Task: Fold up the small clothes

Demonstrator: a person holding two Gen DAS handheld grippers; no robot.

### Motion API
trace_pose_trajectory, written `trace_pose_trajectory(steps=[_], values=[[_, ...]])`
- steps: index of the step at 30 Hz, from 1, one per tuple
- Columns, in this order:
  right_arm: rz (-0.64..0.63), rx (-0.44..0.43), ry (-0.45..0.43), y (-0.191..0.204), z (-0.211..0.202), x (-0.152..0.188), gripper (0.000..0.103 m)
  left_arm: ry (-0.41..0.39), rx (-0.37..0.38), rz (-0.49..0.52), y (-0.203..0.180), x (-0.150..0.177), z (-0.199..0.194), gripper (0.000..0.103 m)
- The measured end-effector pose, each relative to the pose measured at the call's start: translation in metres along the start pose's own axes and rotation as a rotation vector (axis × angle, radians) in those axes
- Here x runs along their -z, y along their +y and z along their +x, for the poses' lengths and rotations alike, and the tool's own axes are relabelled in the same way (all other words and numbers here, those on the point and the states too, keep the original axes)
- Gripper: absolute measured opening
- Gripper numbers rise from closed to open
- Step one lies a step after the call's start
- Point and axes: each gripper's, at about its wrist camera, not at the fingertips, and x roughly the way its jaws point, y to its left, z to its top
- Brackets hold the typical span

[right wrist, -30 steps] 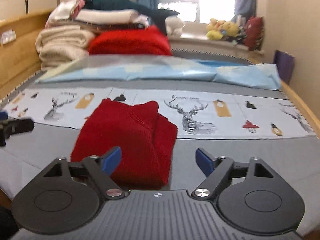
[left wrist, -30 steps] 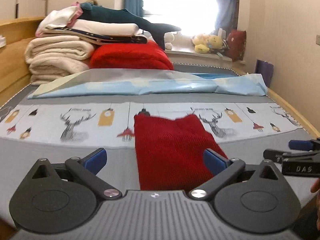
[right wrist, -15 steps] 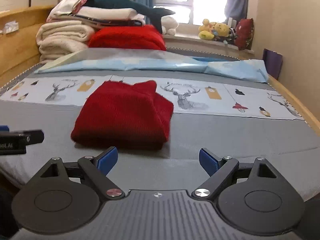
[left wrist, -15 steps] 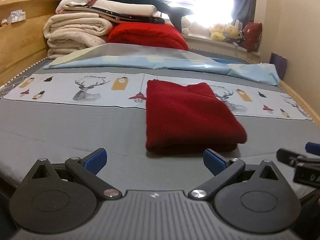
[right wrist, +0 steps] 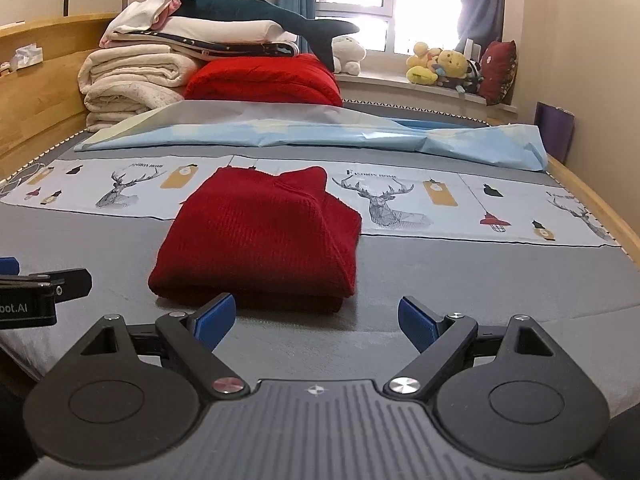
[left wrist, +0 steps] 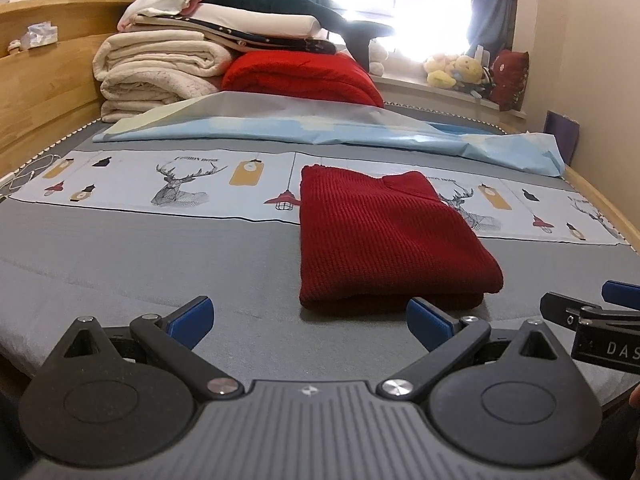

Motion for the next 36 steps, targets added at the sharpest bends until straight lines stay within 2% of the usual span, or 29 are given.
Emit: trace_pose_trajectory(steps=[18,36], values=[[-0.006,-0.008,-0.011,0.008,0.003,-0.003,0.089,0.002,-0.036,0.022,-0.007,-0.001,0.003,0.102],[-0.007,-0.005,-0.012,0.008,0.003,-0.003,0.089,-0.021,-0.014,0.057,-0.01,0.001,0.004,0.102]])
